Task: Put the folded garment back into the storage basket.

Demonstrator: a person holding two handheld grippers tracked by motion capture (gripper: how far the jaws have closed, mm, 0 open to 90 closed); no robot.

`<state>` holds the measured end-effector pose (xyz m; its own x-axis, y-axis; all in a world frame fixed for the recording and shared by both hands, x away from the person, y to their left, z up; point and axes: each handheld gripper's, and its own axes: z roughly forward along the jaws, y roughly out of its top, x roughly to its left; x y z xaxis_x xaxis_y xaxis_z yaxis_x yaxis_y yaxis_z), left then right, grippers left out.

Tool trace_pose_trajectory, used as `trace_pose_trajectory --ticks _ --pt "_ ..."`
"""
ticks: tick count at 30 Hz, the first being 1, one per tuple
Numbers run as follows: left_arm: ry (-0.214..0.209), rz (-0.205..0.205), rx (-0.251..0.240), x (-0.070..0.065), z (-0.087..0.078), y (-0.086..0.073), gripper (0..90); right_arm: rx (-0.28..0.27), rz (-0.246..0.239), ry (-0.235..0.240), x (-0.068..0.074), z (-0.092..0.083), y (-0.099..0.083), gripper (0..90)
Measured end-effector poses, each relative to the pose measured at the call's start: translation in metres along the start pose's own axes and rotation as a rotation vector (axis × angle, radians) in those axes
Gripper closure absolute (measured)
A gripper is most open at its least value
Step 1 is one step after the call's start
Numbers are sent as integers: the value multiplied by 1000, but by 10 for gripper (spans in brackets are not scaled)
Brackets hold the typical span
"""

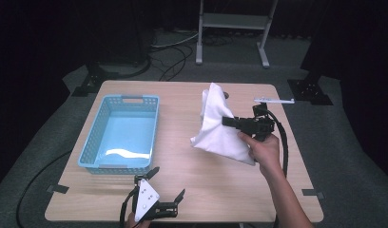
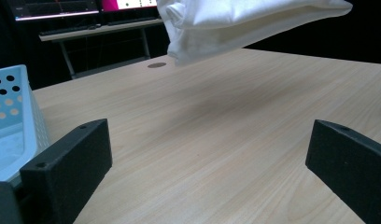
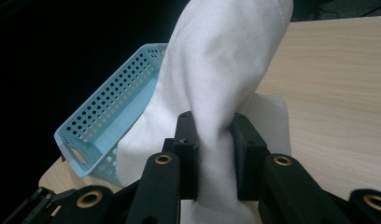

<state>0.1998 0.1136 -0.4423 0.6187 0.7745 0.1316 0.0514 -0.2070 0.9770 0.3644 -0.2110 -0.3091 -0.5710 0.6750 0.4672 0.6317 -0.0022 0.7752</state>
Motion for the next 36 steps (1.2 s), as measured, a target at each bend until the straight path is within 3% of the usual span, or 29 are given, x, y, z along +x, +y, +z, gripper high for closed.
trace_pose_trajectory --ticks 36 --pt "-6 -9 5 1 1 0 0 44 -34 89 36 49 23 751"
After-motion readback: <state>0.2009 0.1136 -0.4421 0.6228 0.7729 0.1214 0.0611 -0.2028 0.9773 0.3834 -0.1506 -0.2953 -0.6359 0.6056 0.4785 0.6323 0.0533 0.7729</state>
